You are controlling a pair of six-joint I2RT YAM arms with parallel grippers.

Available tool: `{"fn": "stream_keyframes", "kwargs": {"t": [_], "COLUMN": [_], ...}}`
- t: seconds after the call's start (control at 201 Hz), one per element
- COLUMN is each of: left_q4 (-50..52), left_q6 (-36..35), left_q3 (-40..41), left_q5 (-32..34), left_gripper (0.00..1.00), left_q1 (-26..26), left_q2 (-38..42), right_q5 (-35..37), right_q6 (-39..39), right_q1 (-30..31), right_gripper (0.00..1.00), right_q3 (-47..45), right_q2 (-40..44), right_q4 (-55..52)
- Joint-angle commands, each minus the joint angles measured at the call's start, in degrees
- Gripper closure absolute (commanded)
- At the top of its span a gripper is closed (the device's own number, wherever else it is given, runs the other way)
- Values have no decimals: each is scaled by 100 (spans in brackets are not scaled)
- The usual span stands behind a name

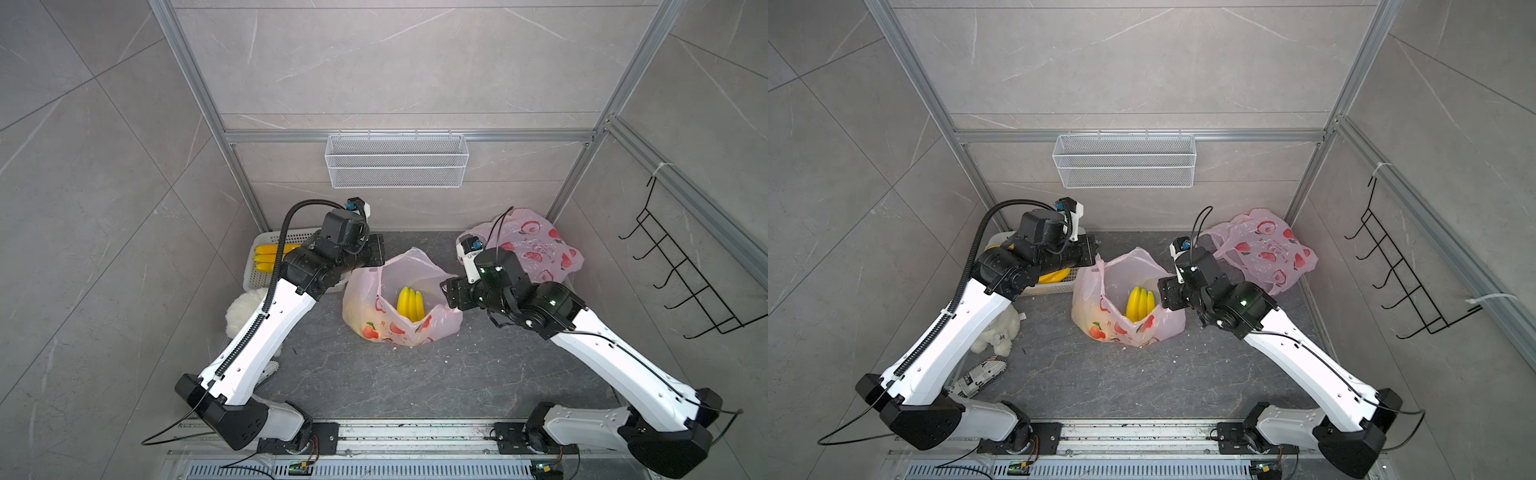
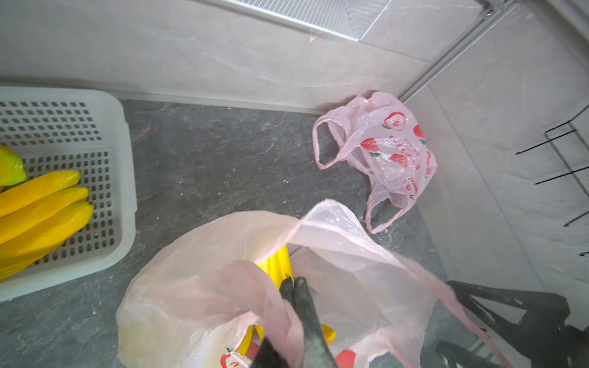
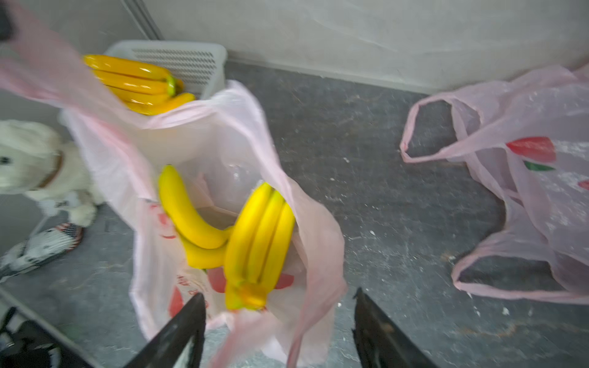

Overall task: Place the banana into a plastic bag & tie a knot
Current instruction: Adjust the plastic bag at the center of the board.

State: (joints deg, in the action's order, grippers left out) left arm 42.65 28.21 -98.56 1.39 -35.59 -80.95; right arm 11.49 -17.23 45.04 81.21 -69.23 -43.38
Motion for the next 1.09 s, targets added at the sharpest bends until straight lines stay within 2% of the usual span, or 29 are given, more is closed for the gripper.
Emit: {"fn": "stream_keyframes", "kwargs": {"t": [0.0,0.174,0.289,0.468,0.632,0.741,0.955,1.09], "left_q4": [238,358,351,323,268,191,115,46], "left_q6": [173,323,428,628,844,987,1272,1410], "left_q3": [-308,-446,-453,-417,-255,-79,138,226], "left_q5": [10,98,24,-36,-118,-179,-337,-457], "left_gripper": [100,100,100,100,100,100,100,100], "left_q1": [-190,-299,-341,-423,-490,-524,-545,-545], "left_q2": [-199,-332,-352,-278,-136,3,195,280], "right_q5": [-147,70,-429,-1005,-1022,-849,-751,-621], "right_q6": [549,674,920,862,799,814,795,865], "right_q1": [413,572,620,733,737,743,735,742], "right_gripper": [22,20,21,24,29,33,51,58], "right_q3": [80,-12,-349,-626,-850,-879,-882,-900], "right_q2": [77,31,115,-292,-566,-786,-1049,-1162], "right_q4": [507,900,1559,2612,3632,3960,4337,4407]}}
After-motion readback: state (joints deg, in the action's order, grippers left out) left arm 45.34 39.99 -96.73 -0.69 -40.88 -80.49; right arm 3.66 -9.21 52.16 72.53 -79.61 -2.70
